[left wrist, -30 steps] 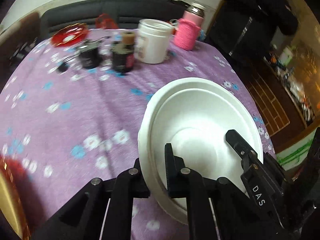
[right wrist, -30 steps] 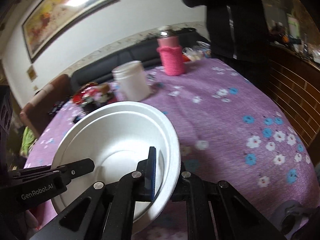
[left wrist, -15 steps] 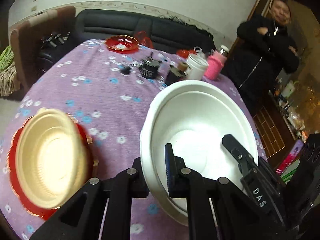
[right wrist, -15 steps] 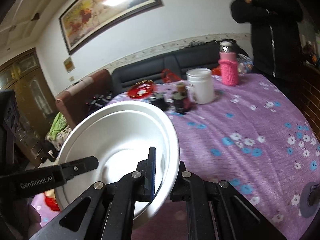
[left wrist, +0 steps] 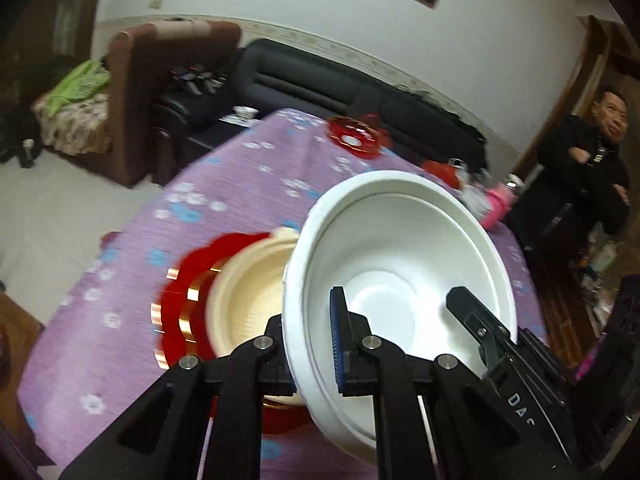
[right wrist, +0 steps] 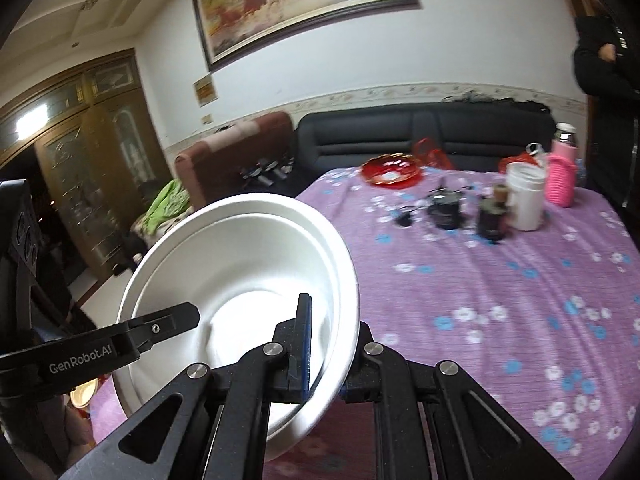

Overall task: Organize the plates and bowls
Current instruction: 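Carry the white bowl onto the cream bowl and open both grippers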

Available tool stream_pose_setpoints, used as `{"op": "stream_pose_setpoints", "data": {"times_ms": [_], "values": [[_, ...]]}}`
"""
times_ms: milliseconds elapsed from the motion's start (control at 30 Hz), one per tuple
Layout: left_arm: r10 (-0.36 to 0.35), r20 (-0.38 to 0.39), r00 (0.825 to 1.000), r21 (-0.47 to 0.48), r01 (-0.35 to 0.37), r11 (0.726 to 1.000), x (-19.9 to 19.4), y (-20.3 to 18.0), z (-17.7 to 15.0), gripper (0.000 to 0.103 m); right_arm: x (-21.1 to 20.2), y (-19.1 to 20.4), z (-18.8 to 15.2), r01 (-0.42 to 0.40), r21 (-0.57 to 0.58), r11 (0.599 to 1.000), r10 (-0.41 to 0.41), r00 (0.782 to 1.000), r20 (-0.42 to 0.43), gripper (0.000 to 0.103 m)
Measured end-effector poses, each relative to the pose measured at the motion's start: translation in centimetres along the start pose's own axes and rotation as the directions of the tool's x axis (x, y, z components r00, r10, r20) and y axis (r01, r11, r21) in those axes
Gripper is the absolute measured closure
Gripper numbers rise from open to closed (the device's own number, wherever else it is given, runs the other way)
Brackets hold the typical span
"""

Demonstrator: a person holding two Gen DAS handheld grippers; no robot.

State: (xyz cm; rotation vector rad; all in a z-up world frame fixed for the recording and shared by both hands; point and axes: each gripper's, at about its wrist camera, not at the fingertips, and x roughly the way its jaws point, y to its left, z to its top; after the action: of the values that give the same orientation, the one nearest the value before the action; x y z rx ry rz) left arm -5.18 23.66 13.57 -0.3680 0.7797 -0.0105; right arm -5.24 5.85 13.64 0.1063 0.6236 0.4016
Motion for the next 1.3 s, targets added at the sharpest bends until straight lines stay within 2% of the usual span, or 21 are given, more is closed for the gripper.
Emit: {"op": "stream_pose_setpoints", "data": {"times_ms": [167, 500, 633, 700, 733, 767, 800, 833, 967, 1033, 1067, 1200, 1300], "values": [[0.084, 0.003, 0.996, 0.004, -0.084, 0.996, 1.4, 1.9, -0.3, 0.093, 3.3, 2.5, -1.0, 0.034, -0.050, 0.998, -0.036, 0.998, -0.046, 0.091], [0.180, 0.001, 0.984, 0.048, -0.180, 0.983, 4.1, 3.3, -0.8, 0.093, 6.9, 3.0, -2.0, 0.063, -0.061, 0.996, -0.070, 0.991, -0.117, 0.090], [0.187, -0.015, 0.982, 0.040, -0.186, 0.982, 4.8, 3.9, -0.9, 0.093, 7.8, 3.3, -2.4, 0.076, -0.076, 0.994, -0.085, 0.988, -0.126, 0.090], [0.189, -0.018, 0.982, 0.030, -0.188, 0.982, 4.9, 4.0, -0.8, 0.089, 7.9, 3.5, -2.5, 0.084, -0.086, 0.993, -0.094, 0.988, -0.120, 0.088], [0.185, -0.019, 0.983, 0.024, -0.184, 0.983, 5.0, 4.1, -0.8, 0.081, 8.0, 3.6, -2.5, 0.083, -0.089, 0.993, -0.093, 0.989, -0.118, 0.083], [0.182, -0.018, 0.983, 0.019, -0.182, 0.983, 4.9, 4.1, -0.8, 0.067, 7.9, 3.7, -2.5, 0.079, -0.089, 0.993, -0.089, 0.989, -0.117, 0.079], [0.182, -0.011, 0.983, 0.014, -0.182, 0.983, 4.7, 4.2, -0.8, 0.059, 7.8, 3.7, -2.5, 0.076, -0.089, 0.993, -0.086, 0.990, -0.112, 0.068], [0.191, 0.001, 0.982, 0.010, -0.191, 0.982, 4.5, 4.1, -0.9, 0.056, 7.6, 3.7, -2.5, 0.059, -0.086, 0.995, -0.068, 0.992, -0.102, 0.061], [0.187, 0.039, 0.982, -0.014, -0.186, 0.982, 3.2, 4.3, -0.8, 0.055, 6.8, 3.5, -2.4, 0.059, -0.076, 0.995, -0.063, 0.997, -0.049, 0.045], [0.185, 0.057, 0.981, -0.025, -0.184, 0.983, 2.6, 4.3, -0.7, 0.049, 6.4, 3.1, -2.2, 0.058, -0.056, 0.997, -0.060, 0.998, -0.023, 0.033], [0.186, 0.073, 0.980, -0.028, -0.185, 0.982, 2.1, 4.3, -0.8, 0.045, 6.2, 2.9, -2.1, 0.052, -0.045, 0.998, -0.053, 0.999, -0.013, 0.032], [0.216, 0.136, 0.967, -0.011, -0.216, 0.976, 0.3, 3.7, -1.1, 0.040, 5.4, 2.5, -2.0, 0.035, -0.010, 0.999, -0.035, 0.999, 0.012, 0.030], [0.255, 0.223, 0.941, -0.007, -0.260, 0.966, -1.7, 3.1, -1.4, 0.033, 4.0, 2.2, -2.0, 0.038, 0.003, 0.999, -0.039, 0.998, 0.051, 0.030]]}}
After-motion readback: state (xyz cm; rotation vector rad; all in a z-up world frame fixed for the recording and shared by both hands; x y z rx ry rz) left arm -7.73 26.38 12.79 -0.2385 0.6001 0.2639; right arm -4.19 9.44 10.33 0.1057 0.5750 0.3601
